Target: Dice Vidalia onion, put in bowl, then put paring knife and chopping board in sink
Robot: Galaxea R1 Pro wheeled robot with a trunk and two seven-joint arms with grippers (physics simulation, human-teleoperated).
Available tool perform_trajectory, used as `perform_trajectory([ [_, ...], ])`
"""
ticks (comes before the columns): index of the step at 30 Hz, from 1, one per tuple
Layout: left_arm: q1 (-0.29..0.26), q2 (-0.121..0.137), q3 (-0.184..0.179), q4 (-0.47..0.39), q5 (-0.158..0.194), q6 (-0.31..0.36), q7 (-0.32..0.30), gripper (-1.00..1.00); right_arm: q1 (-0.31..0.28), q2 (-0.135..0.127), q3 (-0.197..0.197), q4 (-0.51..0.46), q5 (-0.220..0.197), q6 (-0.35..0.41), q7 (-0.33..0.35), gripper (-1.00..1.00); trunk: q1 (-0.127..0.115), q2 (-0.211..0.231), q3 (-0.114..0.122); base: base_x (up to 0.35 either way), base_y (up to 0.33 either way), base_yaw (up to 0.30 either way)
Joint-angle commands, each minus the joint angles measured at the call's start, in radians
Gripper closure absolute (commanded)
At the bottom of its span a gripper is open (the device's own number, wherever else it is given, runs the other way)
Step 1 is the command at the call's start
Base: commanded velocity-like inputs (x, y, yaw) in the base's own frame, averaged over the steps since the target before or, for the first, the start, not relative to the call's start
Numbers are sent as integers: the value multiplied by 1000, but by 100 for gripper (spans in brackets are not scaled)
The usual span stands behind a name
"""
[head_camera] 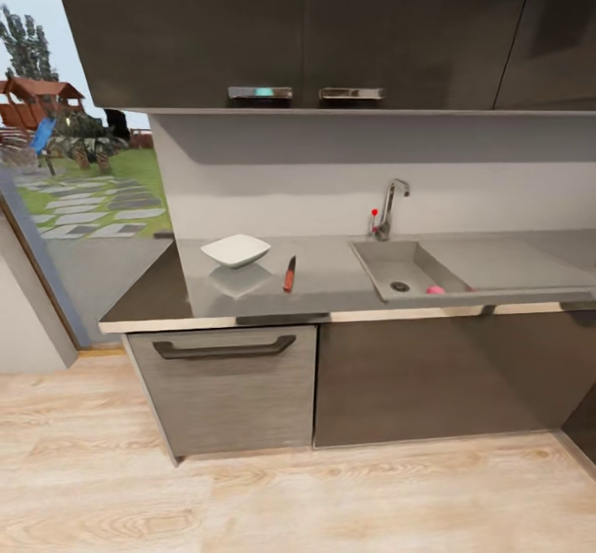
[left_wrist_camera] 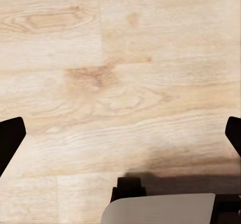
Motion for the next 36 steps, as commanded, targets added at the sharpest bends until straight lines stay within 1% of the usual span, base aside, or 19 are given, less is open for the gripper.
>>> perform_trajectory([
  [1,0,0,0,-1,0,-2,0,-100,0,0,0,0,1,-3,-1,-100,0,0,-1,222,61,183],
  [7,0,0,0,-1,0,-2,0,-100,0,0,0,0,1,-3,-1,-100,0,0,-1,150,12,169],
  [16,0,0,0,0,0,-2,0,-100,0,0,1,0,1,-3,0,-100,0,0,-1,17,1,139],
  [36,0,0,0,17,2,-2,0,-100,0,-4,1,0,4,-3,1,-100,0,0,-1,0,0,8],
])
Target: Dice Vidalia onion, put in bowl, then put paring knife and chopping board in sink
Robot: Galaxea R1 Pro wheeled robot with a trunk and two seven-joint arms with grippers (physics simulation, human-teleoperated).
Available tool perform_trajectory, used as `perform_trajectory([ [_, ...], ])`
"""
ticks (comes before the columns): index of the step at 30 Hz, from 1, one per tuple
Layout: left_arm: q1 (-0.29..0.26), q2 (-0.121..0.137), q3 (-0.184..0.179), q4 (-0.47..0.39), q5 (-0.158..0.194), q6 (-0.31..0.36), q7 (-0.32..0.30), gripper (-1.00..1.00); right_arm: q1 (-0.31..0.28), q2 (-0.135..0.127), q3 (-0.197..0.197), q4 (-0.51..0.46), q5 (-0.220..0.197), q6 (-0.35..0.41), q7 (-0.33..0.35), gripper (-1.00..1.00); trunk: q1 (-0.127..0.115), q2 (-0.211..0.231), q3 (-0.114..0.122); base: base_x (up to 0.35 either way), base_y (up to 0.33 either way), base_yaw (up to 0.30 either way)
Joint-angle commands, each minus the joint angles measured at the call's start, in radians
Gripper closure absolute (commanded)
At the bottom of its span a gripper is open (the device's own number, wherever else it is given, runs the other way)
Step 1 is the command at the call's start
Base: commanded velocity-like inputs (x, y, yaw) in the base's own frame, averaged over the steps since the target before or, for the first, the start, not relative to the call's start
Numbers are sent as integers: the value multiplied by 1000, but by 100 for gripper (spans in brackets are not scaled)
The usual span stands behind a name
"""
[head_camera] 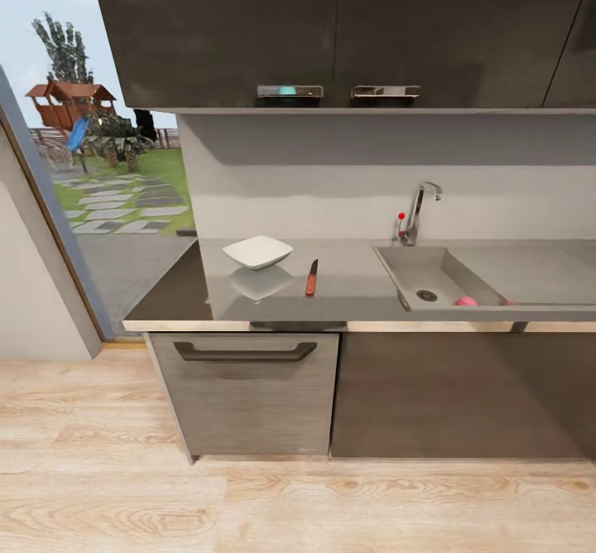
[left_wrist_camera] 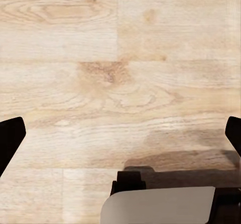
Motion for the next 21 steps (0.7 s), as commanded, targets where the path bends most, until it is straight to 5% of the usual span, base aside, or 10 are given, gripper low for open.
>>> perform_trajectory([
  [1,0,0,1,3,-1,-2,0,-100,0,0,0,1,1,-2,-1,-100,0,0,-1,0,0,0],
  [9,40,2,8,31,-5,-15,-5,-100,-15,8,-10,-2,0,-1,4,-100,0,0,-1,0,0,0],
  [13,63,2,8,46,-5,-38,-3,-100,-26,-14,-9,18,-3,-3,5,-100,0,0,-1,0,0,0],
  [21,98,2,8,54,-5,-83,-3,-100,-27,-19,-9,22,-4,-9,5,-100,0,0,-1,0,0,0],
])
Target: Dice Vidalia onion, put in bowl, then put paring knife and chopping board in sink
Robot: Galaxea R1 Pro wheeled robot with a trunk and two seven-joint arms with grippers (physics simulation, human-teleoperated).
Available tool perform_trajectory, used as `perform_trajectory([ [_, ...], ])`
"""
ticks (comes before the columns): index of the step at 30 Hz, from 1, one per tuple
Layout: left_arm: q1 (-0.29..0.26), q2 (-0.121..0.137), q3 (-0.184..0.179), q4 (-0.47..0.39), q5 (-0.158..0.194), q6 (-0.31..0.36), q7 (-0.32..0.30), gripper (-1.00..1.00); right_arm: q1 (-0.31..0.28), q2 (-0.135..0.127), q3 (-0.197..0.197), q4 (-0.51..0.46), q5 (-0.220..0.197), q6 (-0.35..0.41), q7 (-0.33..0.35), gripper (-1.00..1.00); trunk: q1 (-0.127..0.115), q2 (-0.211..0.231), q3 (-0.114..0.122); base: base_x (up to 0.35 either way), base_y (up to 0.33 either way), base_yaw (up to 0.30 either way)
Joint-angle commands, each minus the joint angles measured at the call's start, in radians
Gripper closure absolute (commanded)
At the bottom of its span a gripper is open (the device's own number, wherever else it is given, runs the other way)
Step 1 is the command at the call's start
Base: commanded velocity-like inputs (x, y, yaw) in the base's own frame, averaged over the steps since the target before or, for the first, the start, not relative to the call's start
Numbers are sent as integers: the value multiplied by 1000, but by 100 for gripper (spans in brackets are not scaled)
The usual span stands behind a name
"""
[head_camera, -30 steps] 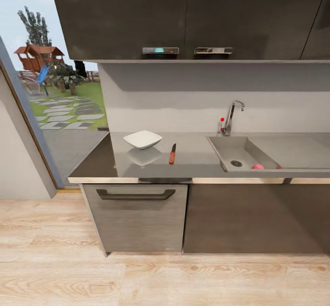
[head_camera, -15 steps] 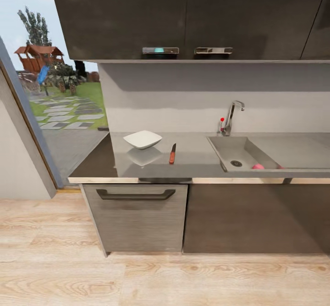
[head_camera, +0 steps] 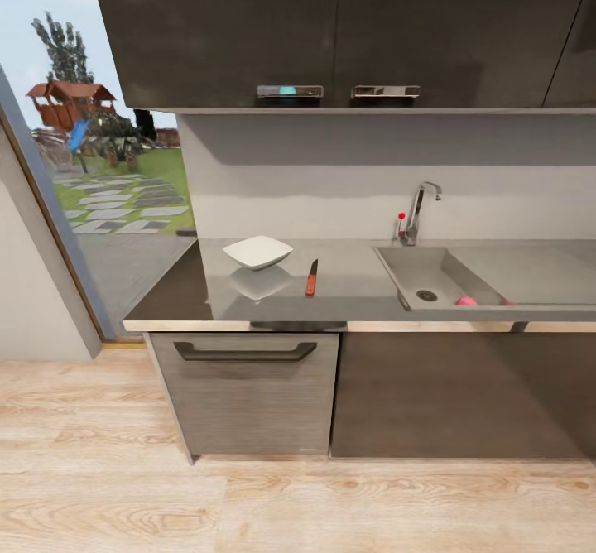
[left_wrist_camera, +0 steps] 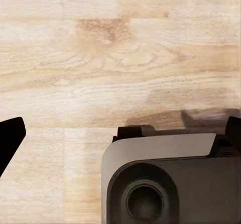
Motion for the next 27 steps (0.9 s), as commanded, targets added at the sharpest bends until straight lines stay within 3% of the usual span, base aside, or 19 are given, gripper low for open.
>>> perform_trajectory([
  [1,0,-1,1,-1,0,-7,0,-100,-1,0,0,1,0,-3,0,-100,0,0,-1,0,0,0],
  [4,1,-1,1,-1,1,-20,0,-100,-1,0,-1,2,0,-3,0,-100,0,0,-1,0,0,0],
  [27,0,-2,1,0,1,-19,0,-100,-1,0,0,22,1,-3,1,-100,-88,161,71,0,0,0],
])
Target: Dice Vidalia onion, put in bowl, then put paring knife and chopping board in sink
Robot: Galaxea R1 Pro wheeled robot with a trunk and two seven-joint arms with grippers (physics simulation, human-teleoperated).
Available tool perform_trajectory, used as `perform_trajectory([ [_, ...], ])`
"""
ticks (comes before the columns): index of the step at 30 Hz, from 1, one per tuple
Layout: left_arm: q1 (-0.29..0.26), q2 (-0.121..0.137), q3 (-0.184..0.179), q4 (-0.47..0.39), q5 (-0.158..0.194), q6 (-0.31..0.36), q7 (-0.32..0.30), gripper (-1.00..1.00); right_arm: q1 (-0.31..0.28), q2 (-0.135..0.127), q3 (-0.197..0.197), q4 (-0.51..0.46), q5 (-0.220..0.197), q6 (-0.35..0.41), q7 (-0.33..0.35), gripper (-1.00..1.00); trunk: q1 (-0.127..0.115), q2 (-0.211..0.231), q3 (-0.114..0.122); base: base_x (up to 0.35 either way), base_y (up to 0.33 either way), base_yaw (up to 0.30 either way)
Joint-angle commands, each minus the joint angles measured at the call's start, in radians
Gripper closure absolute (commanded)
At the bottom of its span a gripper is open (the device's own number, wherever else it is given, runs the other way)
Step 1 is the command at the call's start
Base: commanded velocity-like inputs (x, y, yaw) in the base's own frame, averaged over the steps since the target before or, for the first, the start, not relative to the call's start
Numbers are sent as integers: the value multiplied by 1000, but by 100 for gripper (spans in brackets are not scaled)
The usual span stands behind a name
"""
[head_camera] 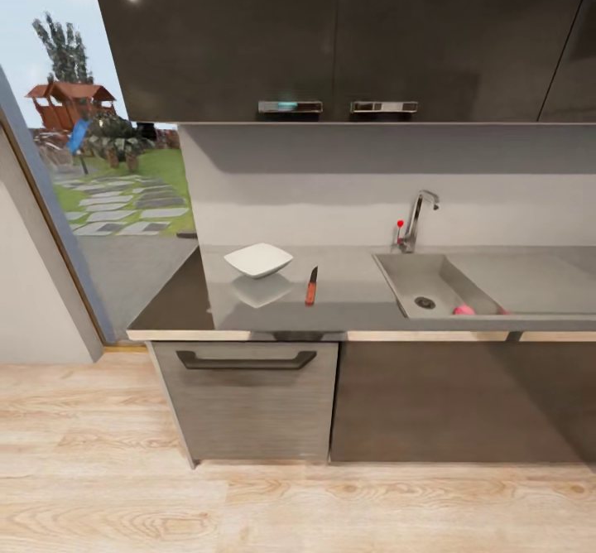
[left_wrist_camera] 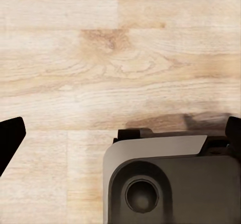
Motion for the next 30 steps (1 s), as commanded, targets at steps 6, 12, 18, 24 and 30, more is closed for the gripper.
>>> perform_trajectory([
  [6,0,0,1,-1,0,-2,0,-100,0,0,-1,1,1,-4,0,-100,-23,42,18,0,0,0],
  [12,0,0,1,-1,0,-1,1,-100,0,0,-1,1,0,-5,0,-100,-46,84,37,0,0,0],
  [18,1,0,1,-1,0,-1,1,-100,0,-1,-1,1,1,-8,0,-100,-69,126,56,0,0,0],
  [24,0,0,1,-1,0,-1,2,-100,0,-1,-1,1,1,-9,0,-100,-92,168,75,0,0,0],
  [30,0,0,1,-1,0,-1,2,-100,0,-1,-1,1,1,-9,0,-100,-115,210,93,0,0,0],
])
